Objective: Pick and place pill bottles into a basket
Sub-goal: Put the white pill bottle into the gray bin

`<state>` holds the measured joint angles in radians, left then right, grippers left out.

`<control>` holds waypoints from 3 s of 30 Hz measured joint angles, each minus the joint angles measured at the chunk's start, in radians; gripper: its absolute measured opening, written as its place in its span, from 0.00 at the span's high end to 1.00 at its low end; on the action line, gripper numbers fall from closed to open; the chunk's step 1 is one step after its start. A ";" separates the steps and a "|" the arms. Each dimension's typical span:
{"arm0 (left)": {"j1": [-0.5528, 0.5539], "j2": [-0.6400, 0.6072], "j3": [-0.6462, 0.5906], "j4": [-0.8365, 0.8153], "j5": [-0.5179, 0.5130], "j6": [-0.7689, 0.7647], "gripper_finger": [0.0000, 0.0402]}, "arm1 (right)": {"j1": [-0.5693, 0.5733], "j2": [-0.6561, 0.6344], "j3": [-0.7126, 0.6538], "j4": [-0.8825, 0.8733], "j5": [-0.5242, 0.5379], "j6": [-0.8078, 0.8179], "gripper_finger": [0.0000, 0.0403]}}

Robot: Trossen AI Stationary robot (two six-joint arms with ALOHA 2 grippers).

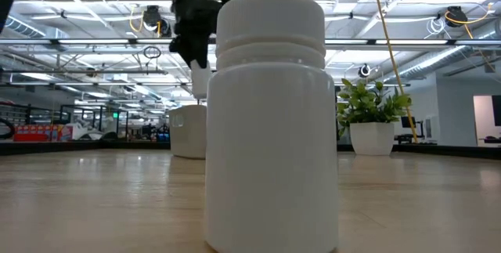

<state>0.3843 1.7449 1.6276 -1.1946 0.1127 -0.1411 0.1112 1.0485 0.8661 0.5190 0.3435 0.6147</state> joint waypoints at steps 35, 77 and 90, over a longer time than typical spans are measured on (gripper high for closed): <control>-0.058 0.214 0.034 0.065 -0.069 -0.019 0.58 | 0.000 0.000 0.000 -0.060 -0.008 0.003 0.37; -0.106 0.211 0.030 0.015 -0.160 0.607 0.51 | 0.000 0.000 0.000 -0.115 -0.008 0.001 0.37; -0.169 0.256 0.029 0.133 -0.151 0.777 0.62 | 0.000 0.000 0.000 -0.146 -0.008 0.002 0.37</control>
<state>0.2153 2.0013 1.6570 -1.0612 -0.0386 0.6359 0.1112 1.0483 0.8661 0.3733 0.3351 0.6169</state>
